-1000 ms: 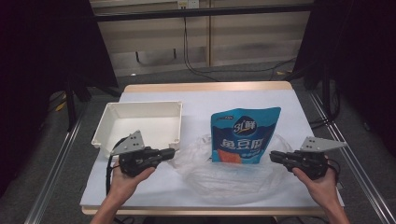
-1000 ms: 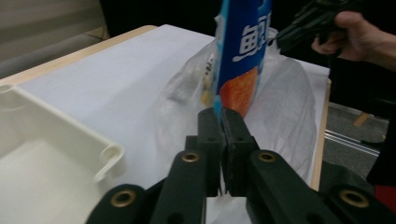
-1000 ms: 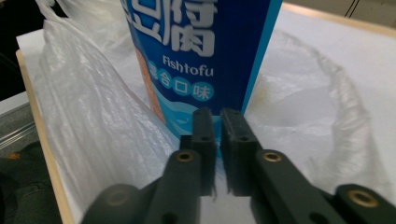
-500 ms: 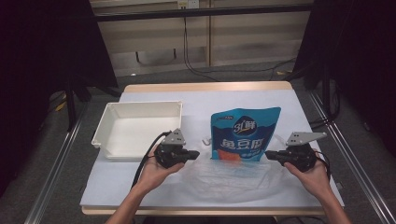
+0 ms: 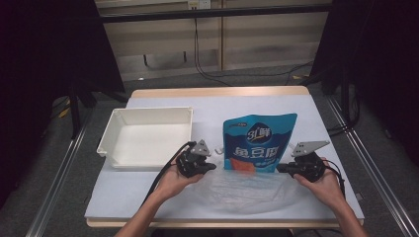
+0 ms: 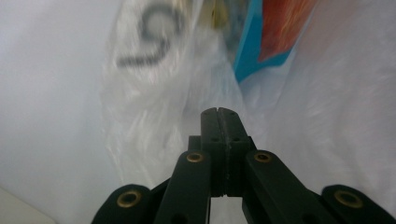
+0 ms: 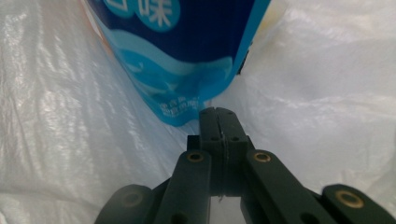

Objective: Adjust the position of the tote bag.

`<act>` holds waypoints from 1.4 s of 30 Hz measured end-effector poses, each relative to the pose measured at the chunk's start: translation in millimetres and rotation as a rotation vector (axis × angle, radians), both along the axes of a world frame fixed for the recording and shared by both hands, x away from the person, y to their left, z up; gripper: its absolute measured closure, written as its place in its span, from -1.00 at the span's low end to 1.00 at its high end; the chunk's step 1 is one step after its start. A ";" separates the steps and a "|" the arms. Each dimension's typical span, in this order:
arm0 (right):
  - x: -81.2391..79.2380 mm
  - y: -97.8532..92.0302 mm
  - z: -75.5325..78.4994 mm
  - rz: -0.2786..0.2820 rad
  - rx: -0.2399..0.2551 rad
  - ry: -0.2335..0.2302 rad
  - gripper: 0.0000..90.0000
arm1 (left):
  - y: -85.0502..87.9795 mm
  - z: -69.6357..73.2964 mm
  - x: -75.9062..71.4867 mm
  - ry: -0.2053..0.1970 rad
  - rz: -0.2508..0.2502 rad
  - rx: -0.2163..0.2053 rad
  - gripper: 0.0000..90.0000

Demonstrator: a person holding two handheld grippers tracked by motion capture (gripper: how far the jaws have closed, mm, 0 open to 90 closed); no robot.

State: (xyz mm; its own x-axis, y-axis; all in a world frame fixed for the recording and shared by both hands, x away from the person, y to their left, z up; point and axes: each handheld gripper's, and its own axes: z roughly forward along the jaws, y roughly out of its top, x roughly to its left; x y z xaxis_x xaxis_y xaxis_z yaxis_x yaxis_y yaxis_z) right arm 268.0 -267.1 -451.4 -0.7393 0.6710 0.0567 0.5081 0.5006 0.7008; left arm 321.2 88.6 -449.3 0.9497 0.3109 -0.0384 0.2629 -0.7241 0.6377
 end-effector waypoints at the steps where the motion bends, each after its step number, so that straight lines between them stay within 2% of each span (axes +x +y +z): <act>1: 0.7 0.1 -1.6 -0.002 -0.005 0.008 1.00 | 0.2 -1.8 0.4 -0.008 -0.019 0.030 1.00; 2: 1.6 0.5 -3.8 -0.004 -0.001 0.012 1.00 | -3.0 -6.2 -1.9 -0.003 0.004 0.022 1.00; 3: 2.2 1.2 -5.9 -0.009 -0.003 0.021 1.00 | -3.2 -7.9 -1.0 -0.001 -0.017 0.050 1.00; 4: 3.1 1.9 -8.2 -0.012 -0.013 0.023 1.00 | -4.0 -11.2 -1.9 -0.002 0.001 0.041 1.00; 5: 3.6 2.6 -10.6 -0.013 -0.023 0.033 1.00 | -3.1 -12.7 -0.6 -0.002 -0.020 0.066 1.00; 6: 4.1 2.8 -13.0 -0.015 -0.028 0.036 1.00 | -4.2 -15.7 -3.2 -0.003 0.001 0.065 1.00; 9: 2.6 0.7 -19.0 -0.026 -0.020 0.051 1.00 | -5.1 -13.9 -8.3 -0.043 -0.016 0.101 1.00; 11: 0.2 0.4 -22.0 -0.028 -0.054 0.055 1.00 | -5.5 -13.7 -9.9 -0.051 -0.024 0.119 1.00; 13: -0.6 -2.2 -22.5 -0.030 -0.043 0.054 1.00 | -5.2 -14.0 -8.8 -0.055 -0.023 0.120 1.00; 14: -0.6 -3.3 -22.3 -0.032 -0.049 0.051 1.00 | -4.6 -13.8 -8.2 -0.045 -0.022 0.118 1.00; 17: -1.4 -6.2 -21.8 -0.054 -0.063 0.051 1.00 | -1.3 -13.6 -8.4 -0.056 -0.025 0.126 1.00; 19: -1.7 -8.9 -21.3 -0.070 -0.085 0.033 1.00 | 2.2 -13.1 -9.4 -0.054 -0.025 0.133 1.00; 21: -2.0 -12.4 -20.4 -0.091 -0.105 0.030 1.00 | 6.3 -13.0 -12.0 -0.073 -0.023 0.144 1.00; 23: -2.4 -15.5 -20.1 -0.092 -0.110 0.032 1.00 | 11.3 -12.0 -12.1 -0.074 -0.033 0.163 1.00; 27: -4.2 -17.3 -19.2 -0.092 -0.138 0.018 1.00 | 19.0 -12.6 -11.4 -0.056 -0.023 0.147 1.00; 29: -5.5 -19.5 -18.9 -0.103 -0.142 0.021 1.00 | 20.1 -12.3 -13.5 -0.076 -0.027 0.164 1.00; 31: -6.7 -26.3 -20.2 -0.117 -0.126 0.020 1.00 | 23.1 -11.6 -17.7 -0.101 -0.033 0.188 1.00; 35: -9.3 -36.4 -21.4 -0.141 -0.106 0.020 1.00 | 31.5 -11.3 -15.3 -0.085 -0.026 0.185 1.00; 38: -10.6 -41.0 -21.6 -0.155 -0.109 0.012 1.00 | 34.3 -11.5 -15.7 -0.107 -0.019 0.200 1.00; 39: -11.0 -42.8 -21.5 -0.168 -0.121 0.001 1.00 | 35.4 -11.1 -14.5 -0.098 -0.027 0.199 1.00; 40: -11.1 -45.1 -22.1 -0.172 -0.112 0.002 1.00 | 36.1 -11.4 -13.7 -0.087 -0.022 0.187 1.00; 42: -10.9 -49.6 -22.8 -0.187 -0.105 -0.002 1.00 | 36.8 -11.3 -13.3 -0.089 -0.027 0.190 1.00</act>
State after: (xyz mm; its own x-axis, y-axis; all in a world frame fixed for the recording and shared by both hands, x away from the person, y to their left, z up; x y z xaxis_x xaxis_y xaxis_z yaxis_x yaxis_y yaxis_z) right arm 257.2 -316.6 -474.2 -0.6017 0.7984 -0.0223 0.5976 0.4686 0.6506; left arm 308.0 125.4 -460.7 0.9548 0.2788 0.1034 0.1902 -0.8397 0.5087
